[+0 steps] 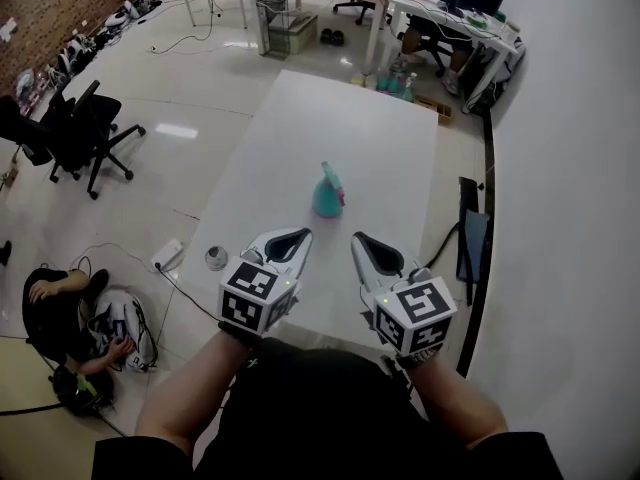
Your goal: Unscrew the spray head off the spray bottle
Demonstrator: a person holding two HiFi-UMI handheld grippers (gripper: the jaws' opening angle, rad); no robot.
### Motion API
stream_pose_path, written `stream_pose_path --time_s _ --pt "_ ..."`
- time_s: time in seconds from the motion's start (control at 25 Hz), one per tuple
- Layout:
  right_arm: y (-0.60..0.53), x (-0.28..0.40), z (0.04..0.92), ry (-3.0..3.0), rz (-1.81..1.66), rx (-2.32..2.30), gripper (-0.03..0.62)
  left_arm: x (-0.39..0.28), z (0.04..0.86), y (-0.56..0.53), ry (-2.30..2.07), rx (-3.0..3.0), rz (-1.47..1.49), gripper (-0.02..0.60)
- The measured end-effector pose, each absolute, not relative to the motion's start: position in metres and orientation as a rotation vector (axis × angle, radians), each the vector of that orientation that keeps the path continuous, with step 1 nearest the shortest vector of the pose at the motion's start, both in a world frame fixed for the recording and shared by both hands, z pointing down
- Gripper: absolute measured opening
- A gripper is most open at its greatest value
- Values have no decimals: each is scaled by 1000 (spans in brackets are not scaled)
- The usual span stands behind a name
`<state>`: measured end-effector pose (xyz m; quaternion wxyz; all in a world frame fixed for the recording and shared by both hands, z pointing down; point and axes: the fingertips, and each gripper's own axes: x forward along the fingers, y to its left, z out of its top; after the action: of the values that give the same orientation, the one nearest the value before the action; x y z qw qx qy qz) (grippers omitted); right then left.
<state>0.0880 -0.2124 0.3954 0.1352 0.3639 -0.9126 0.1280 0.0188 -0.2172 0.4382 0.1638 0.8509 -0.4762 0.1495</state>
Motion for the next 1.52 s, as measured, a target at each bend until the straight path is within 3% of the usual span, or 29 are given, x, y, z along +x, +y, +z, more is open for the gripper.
stream_pose_path --time_s 0.84,1.28,1.52 --pt "-255 99 414 -2554 395 1069 -9 26 495 -265 -1259 2406 610 129" --pt "-272 98 429 -2442 424 1155 -8 26 551 -301 -1158 2428 711 316" --pt "-286 98 437 -2400 444 1168 -9 32 573 -322 -1126 2435 768 374"
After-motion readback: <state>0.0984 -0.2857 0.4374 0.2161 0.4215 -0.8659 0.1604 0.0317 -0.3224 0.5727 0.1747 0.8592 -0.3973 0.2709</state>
